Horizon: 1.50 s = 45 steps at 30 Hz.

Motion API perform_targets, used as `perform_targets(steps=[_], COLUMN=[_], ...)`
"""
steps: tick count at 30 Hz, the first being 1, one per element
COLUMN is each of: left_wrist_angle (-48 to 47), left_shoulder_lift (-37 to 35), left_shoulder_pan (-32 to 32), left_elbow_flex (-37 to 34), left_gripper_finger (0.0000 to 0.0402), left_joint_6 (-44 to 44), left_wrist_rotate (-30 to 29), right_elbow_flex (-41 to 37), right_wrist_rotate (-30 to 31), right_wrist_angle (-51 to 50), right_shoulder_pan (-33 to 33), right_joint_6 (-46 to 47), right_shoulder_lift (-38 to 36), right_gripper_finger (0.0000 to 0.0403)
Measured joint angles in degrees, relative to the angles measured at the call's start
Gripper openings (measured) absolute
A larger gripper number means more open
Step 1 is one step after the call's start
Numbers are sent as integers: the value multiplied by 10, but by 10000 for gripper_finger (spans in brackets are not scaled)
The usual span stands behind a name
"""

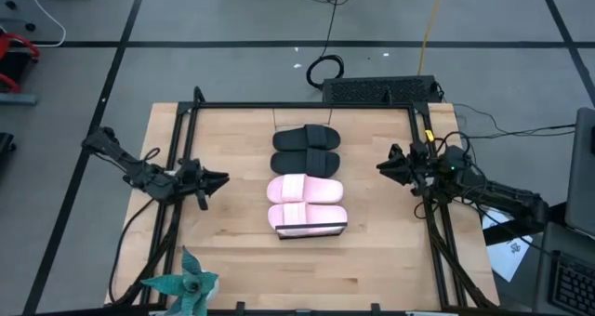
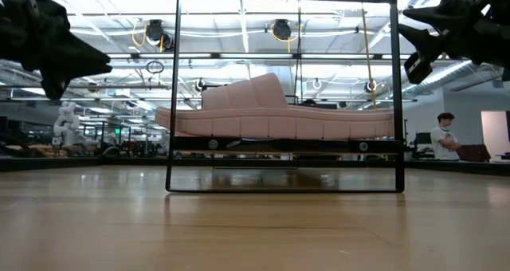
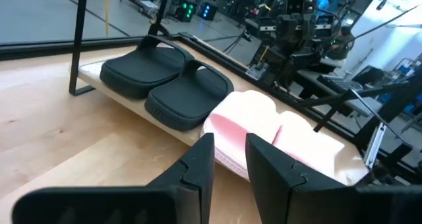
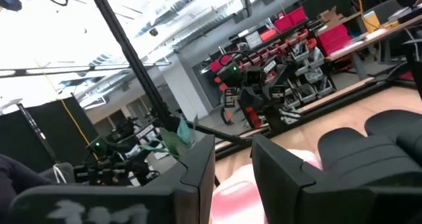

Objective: Pick and place slides into the shelf
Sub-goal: Return to Home Position

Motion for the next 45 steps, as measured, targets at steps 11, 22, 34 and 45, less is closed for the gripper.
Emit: perform_targets(steps=[11,22,34,45], left_wrist_angle=[127,115,77,65], left_shoulder_lift=[13,25,25,25], left_shoulder_pan=[80,239,283,282], left_elbow_flex=[-58,-42,-35,-35], left_gripper_finger=[88,88,88,88], left_joint_6=[74,124,115,126], left_wrist_rotate=[69,217,271,261], right_elbow_flex=[-1,-1,11,11], right_wrist_rotate=[-2,-48,-107,-100], right_wrist_angle=[-1,34,22,8], right_shoulder_pan=[0,-14,-77,-80], right_joint_6=[-29,-41,-68,-93], right_shoulder_lift=[34,51,51,52], right_gripper_finger=[93,93,93,93])
